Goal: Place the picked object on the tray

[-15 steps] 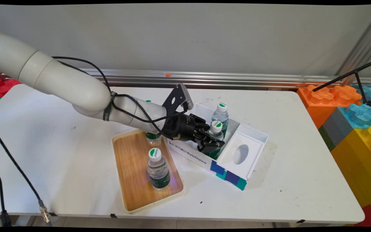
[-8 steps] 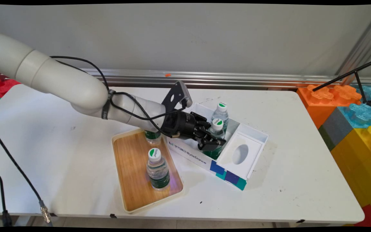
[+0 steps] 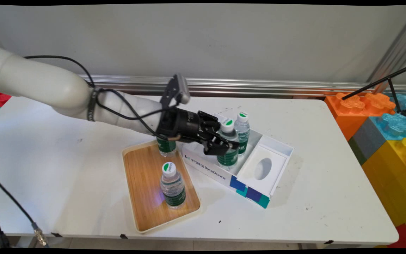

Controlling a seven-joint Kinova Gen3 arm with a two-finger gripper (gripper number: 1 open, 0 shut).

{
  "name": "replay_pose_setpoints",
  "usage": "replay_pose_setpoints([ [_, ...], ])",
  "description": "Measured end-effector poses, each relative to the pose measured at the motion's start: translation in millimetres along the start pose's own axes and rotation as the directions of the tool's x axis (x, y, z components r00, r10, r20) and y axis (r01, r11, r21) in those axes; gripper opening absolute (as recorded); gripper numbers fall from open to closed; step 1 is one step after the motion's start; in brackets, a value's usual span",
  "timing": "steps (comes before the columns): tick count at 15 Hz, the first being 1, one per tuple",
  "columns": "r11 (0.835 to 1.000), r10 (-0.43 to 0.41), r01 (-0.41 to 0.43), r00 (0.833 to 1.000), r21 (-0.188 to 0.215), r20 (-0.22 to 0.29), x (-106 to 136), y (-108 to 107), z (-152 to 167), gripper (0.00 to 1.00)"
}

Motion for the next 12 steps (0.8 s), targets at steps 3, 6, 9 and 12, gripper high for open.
replay_pose_setpoints([
  [3,1.000,0.007,-0.007,1.000,0.001,-0.023,6.2,-0.9,-21.4,0.00],
  [6,1.000,0.012,-0.012,0.999,0.005,-0.042,13.8,-2.4,-41.9,0.00],
  [9,1.000,0.015,-0.015,0.999,0.012,-0.049,17.1,-4.1,-59.8,0.00],
  [12,1.000,0.015,-0.014,0.999,0.017,-0.045,15.9,-4.9,-71.3,0.00],
])
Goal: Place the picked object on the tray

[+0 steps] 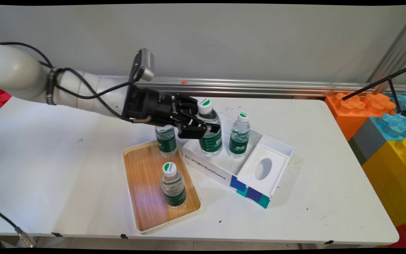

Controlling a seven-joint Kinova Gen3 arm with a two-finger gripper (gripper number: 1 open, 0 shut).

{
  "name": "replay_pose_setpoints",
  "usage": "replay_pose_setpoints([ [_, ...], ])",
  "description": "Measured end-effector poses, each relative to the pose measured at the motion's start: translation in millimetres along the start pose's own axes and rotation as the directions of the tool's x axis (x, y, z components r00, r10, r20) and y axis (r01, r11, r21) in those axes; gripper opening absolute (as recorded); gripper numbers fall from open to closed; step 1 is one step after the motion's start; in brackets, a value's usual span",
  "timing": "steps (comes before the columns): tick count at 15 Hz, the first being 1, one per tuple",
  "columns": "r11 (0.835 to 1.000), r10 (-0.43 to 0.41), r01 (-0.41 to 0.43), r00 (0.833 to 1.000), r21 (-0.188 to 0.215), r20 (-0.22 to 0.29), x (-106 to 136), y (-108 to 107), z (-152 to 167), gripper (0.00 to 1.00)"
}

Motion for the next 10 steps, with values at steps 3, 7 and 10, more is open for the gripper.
replay_pose_setpoints([
  [3,1.000,-0.005,0.005,1.000,0.003,0.015,-5.5,0.0,-11.2,0.00],
  [7,1.000,-0.010,0.010,0.999,0.006,0.047,-18.6,0.0,-23.3,0.00],
  [10,1.000,-0.012,0.011,0.998,0.011,0.070,-28.6,-1.0,-31.1,0.00],
])
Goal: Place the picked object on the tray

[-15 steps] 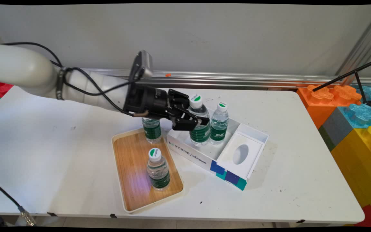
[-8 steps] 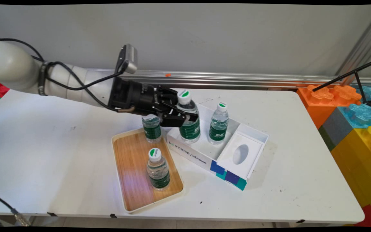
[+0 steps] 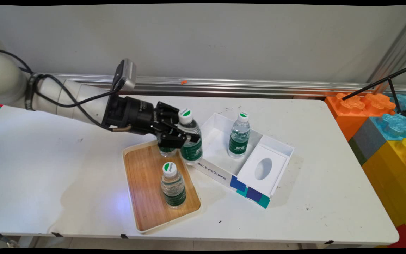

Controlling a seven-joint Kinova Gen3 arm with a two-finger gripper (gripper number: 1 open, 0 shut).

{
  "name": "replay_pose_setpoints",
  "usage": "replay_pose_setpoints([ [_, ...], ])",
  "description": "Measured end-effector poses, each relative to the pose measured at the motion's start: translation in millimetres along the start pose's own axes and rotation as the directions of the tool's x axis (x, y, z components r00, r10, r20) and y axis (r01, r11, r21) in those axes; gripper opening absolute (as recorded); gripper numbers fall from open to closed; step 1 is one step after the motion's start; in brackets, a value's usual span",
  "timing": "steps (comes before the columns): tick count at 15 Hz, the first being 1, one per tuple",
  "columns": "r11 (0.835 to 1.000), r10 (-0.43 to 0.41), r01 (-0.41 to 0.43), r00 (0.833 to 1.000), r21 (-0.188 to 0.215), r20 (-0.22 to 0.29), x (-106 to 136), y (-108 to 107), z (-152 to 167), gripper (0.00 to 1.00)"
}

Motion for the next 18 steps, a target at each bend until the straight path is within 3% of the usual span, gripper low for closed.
replay_pose_setpoints([
  [18,0.999,-0.011,0.007,0.995,0.040,0.098,-40.2,-12.1,-18.1,0.00],
])
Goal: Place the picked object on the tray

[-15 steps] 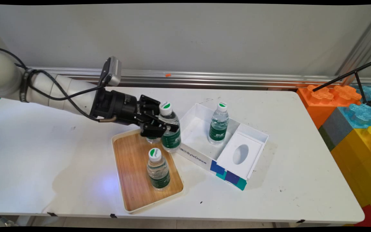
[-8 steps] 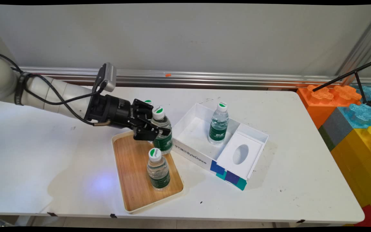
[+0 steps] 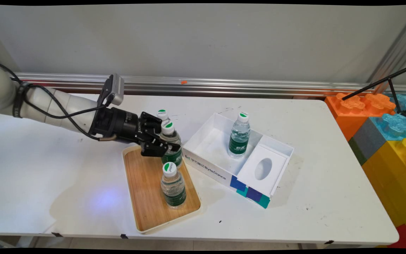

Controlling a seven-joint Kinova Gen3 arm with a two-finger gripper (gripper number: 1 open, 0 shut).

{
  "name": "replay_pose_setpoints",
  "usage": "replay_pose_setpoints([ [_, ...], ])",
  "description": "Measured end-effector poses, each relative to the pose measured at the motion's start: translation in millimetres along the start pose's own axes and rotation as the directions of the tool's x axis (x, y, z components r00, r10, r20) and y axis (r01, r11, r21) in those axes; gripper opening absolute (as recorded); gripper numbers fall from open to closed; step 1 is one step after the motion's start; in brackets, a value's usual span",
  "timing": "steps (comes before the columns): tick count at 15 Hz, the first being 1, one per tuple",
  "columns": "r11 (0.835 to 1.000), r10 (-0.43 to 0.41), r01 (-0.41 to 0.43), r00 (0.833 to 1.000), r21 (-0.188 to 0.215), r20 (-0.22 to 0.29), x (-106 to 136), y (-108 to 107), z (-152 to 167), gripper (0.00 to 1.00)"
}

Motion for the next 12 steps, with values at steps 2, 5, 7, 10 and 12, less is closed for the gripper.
replay_pose_setpoints([
  [2,1.000,-0.003,0.003,1.000,0.003,0.008,-3.2,-0.9,-0.6,0.00],
  [5,1.000,-0.009,0.009,1.000,0.005,0.018,-7.7,-1.7,-1.2,0.00],
  [7,1.000,-0.014,0.014,1.000,0.006,0.025,-10.6,-1.8,-1.3,0.00],
  [10,1.000,-0.022,0.022,0.999,0.003,0.034,-15.4,-0.2,-0.8,0.00],
  [12,1.000,-0.027,0.027,0.999,-0.001,0.040,-18.8,1.5,0.1,0.00],
])
